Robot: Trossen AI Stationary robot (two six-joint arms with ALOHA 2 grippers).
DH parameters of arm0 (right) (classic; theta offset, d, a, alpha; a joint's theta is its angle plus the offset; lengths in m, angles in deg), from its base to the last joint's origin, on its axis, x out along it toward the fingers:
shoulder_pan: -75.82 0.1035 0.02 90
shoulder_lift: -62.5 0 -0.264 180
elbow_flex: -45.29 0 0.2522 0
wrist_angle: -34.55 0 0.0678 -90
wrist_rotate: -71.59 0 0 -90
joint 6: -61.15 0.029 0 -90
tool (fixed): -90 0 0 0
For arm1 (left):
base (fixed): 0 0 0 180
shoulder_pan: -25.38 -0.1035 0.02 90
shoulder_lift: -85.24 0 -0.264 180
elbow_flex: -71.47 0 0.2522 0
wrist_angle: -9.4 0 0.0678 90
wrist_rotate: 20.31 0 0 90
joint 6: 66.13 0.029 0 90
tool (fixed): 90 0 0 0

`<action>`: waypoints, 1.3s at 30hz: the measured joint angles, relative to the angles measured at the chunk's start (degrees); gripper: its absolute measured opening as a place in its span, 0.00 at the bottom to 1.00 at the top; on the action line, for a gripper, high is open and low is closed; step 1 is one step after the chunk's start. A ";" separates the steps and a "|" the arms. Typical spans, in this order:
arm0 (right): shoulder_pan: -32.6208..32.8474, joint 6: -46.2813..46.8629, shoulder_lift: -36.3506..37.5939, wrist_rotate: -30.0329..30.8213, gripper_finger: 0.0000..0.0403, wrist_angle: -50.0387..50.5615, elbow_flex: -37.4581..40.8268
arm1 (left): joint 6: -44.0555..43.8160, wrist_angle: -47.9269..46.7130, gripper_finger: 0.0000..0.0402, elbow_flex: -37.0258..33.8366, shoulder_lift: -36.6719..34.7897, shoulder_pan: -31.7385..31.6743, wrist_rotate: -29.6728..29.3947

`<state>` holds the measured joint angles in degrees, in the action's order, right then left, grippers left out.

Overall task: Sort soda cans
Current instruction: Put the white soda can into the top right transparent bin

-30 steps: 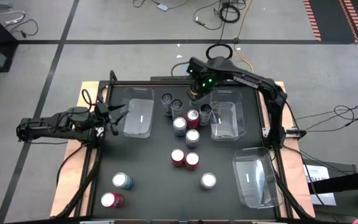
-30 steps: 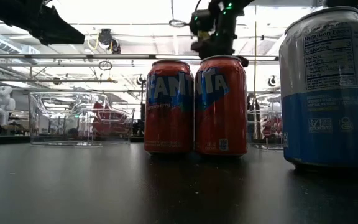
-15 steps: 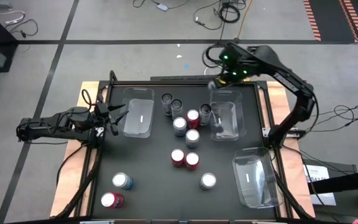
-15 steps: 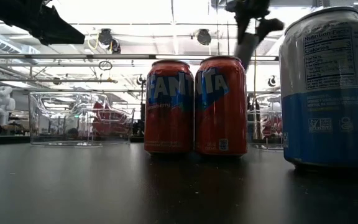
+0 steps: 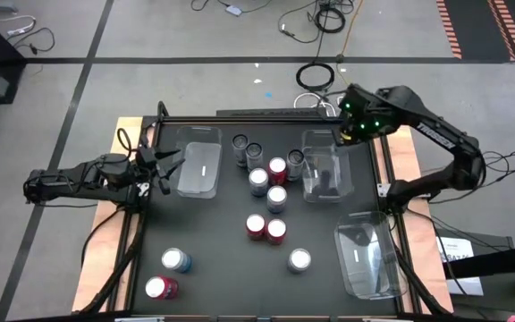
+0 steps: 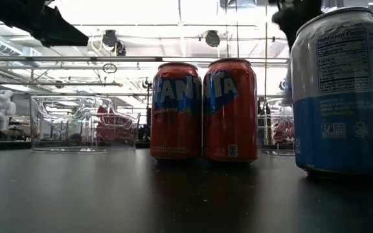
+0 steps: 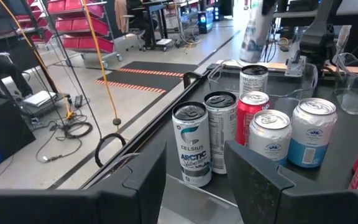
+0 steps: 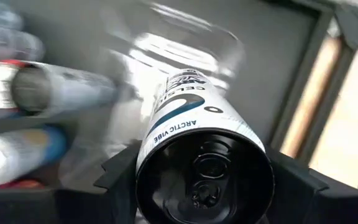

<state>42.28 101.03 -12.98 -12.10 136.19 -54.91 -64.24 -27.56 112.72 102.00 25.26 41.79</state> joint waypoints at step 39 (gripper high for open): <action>-10.71 -9.44 -15.47 -3.43 0.71 -14.48 8.44 | -0.04 0.17 0.43 -0.02 0.00 0.01 0.09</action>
<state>31.57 91.59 -28.45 -15.54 121.71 -46.47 -64.28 -27.38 112.69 102.00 25.27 41.88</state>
